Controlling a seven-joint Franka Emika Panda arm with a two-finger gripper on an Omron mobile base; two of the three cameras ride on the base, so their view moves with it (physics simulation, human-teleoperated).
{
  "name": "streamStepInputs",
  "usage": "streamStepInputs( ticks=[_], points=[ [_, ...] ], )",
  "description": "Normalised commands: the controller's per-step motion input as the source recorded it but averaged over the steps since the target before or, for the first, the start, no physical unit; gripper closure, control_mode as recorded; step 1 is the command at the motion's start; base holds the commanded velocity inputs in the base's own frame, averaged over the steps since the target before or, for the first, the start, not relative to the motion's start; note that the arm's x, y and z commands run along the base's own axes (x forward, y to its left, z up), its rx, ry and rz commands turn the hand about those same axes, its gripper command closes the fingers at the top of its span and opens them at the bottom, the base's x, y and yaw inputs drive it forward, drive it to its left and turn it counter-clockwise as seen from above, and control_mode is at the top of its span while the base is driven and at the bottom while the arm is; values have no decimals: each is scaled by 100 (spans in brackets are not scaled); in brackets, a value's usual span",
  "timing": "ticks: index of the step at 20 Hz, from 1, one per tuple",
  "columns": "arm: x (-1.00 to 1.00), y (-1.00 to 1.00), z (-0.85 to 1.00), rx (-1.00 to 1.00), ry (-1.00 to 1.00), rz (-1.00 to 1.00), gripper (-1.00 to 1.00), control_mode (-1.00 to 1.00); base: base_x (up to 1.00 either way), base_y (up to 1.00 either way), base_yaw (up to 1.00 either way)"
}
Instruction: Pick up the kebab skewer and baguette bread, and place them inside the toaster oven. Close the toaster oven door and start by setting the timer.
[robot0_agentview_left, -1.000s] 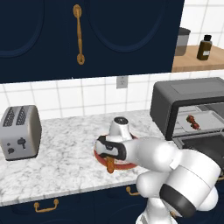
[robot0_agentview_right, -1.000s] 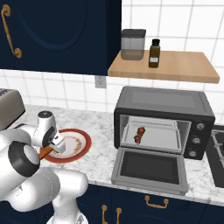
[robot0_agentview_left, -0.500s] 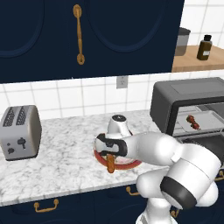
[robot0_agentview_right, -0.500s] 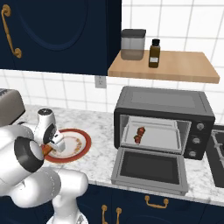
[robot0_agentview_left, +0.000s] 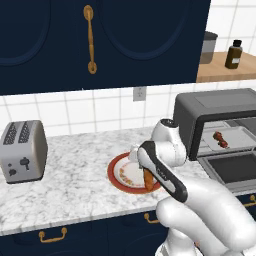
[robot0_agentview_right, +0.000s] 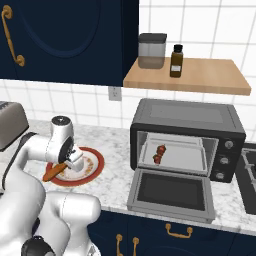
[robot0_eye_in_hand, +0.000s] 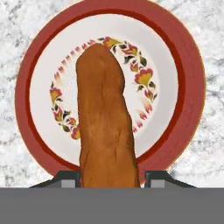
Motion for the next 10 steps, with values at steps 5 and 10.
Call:
streamStepInputs(
  ticks=[5,10],
  points=[
    [-53,-85,100,12,-1,-34,100,-100,0,0,0],
    [-34,-67,100,12,-1,-43,100,-100,0,0,0]
  ],
)
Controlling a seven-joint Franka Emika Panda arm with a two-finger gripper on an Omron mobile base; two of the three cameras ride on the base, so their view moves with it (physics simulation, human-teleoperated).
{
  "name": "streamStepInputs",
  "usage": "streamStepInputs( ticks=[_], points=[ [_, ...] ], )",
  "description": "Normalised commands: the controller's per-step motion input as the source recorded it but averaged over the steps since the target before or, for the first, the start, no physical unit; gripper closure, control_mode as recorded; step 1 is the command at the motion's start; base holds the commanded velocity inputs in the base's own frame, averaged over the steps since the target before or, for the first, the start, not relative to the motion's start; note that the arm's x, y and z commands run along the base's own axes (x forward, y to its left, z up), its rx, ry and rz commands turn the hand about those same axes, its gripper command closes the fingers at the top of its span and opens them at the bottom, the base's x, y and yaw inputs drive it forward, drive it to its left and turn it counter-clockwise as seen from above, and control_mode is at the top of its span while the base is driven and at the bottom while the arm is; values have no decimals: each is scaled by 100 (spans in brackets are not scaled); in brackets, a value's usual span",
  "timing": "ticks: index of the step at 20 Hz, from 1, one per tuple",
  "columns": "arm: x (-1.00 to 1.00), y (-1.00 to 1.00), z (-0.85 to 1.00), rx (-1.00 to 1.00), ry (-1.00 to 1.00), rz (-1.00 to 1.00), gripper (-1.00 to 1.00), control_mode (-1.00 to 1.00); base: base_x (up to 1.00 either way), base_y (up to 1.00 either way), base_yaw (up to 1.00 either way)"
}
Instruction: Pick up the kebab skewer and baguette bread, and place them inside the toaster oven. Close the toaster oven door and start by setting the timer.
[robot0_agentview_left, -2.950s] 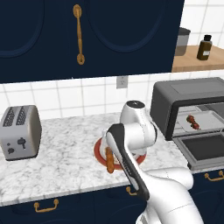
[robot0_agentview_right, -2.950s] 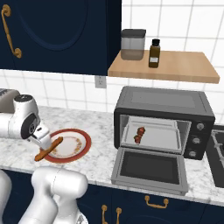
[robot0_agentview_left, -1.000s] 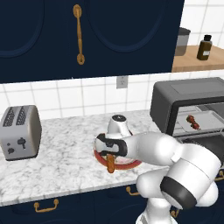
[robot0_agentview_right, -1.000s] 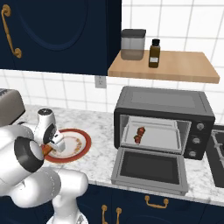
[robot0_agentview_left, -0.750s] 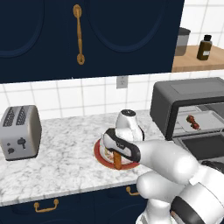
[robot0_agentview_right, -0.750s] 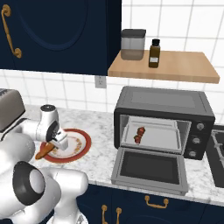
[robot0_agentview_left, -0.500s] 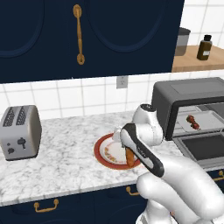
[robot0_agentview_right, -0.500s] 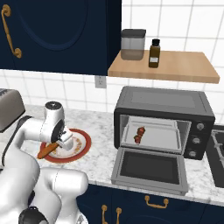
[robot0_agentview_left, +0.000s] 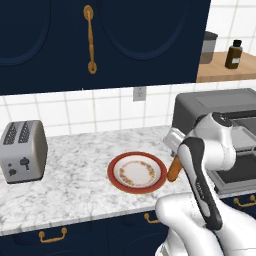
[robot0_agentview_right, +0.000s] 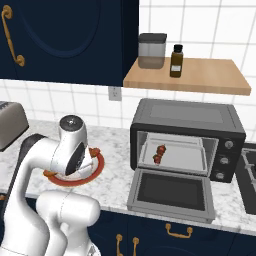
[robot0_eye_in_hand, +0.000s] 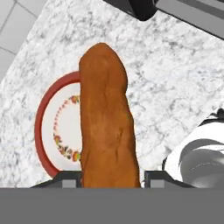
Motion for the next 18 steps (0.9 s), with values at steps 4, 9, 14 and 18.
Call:
streamStepInputs(
  ticks=[4,9,14,18],
  points=[
    [-17,-77,97,9,0,-47,100,-100,0,0,0],
    [-18,-85,49,4,0,-46,100,-100,0,0,0],
    [0,-98,6,0,4,-37,100,-100,0,0,0],
    [0,-90,0,0,-2,-31,100,-100,0,0,0]
  ],
)
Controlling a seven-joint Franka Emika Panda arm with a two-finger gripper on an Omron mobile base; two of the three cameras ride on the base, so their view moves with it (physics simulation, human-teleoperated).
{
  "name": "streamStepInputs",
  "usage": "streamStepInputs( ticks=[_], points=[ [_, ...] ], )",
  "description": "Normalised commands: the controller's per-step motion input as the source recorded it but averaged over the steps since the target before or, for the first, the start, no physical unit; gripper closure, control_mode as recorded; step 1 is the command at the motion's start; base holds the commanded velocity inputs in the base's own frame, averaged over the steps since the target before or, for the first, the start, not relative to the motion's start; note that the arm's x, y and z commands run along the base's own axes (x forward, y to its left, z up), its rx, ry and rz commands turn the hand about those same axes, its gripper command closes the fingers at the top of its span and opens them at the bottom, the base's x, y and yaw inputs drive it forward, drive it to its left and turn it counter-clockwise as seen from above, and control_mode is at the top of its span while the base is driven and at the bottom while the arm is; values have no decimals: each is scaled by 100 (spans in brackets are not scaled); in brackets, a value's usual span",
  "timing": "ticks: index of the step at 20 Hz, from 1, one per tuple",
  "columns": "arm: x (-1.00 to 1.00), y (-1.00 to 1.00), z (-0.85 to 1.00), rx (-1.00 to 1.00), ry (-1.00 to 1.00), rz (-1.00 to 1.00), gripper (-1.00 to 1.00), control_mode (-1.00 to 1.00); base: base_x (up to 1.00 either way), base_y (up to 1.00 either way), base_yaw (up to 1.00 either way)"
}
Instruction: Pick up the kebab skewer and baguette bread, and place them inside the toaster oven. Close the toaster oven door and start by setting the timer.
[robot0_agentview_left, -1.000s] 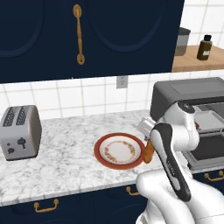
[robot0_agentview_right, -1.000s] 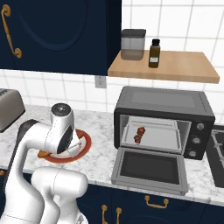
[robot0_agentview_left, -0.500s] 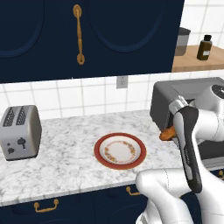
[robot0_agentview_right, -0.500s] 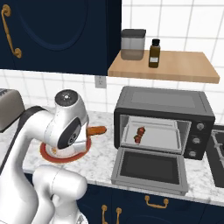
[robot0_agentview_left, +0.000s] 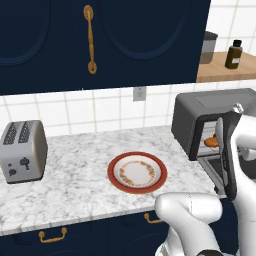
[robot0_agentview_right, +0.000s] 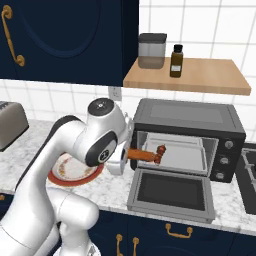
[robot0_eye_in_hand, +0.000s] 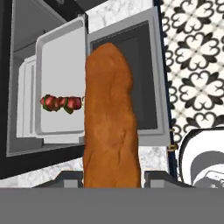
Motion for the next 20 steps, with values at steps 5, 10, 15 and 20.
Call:
streamStepInputs(
  ticks=[5,10,15,20],
  points=[
    [0,-81,-2,4,-7,-17,100,-100,0,0,0],
    [15,-47,-22,5,-11,-3,100,-100,0,0,0],
    [57,-7,-17,7,-15,1,100,-100,0,0,0],
    [56,-10,2,2,5,7,100,-100,0,0,0]
  ],
)
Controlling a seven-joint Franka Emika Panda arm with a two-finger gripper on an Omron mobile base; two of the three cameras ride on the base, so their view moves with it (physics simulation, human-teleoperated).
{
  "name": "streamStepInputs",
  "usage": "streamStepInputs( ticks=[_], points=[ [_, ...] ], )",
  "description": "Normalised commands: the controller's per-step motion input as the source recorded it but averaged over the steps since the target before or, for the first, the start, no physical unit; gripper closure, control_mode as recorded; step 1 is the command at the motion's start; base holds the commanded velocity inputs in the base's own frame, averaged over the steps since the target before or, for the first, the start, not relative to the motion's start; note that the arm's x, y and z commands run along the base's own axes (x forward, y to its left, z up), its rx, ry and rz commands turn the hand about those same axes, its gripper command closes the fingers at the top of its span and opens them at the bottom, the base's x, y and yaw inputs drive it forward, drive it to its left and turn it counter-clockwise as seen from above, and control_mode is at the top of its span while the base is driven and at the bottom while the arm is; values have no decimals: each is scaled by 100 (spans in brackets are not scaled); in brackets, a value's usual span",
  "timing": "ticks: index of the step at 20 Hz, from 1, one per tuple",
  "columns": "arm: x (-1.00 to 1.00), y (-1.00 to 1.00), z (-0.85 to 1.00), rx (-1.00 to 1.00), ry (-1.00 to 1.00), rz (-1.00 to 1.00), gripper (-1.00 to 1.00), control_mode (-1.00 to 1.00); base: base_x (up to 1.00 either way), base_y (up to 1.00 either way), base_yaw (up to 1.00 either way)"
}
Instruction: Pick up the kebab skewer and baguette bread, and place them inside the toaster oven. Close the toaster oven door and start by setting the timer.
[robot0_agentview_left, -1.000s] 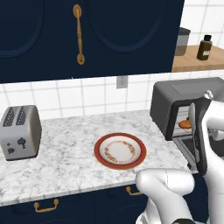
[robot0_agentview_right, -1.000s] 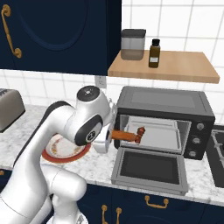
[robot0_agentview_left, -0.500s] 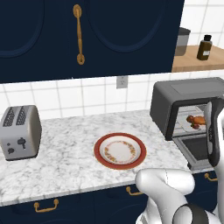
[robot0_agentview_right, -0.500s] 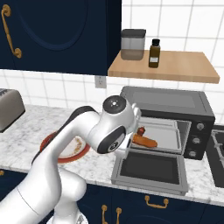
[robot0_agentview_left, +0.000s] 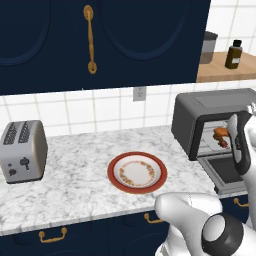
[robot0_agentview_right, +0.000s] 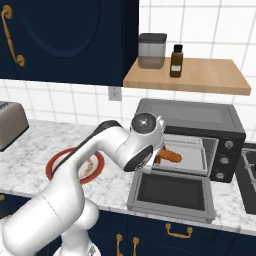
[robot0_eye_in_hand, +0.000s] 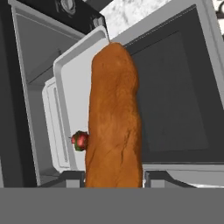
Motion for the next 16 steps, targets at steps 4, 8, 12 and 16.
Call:
streamStepInputs(
  ticks=[4,8,12,16],
  points=[
    [8,-30,-15,0,3,6,100,-100,0,0,0],
    [6,-46,-31,0,0,8,100,-100,0,0,0],
    [14,-31,-6,0,0,7,100,-100,0,0,0],
    [19,-26,0,0,0,3,100,-100,0,0,0]
  ],
)
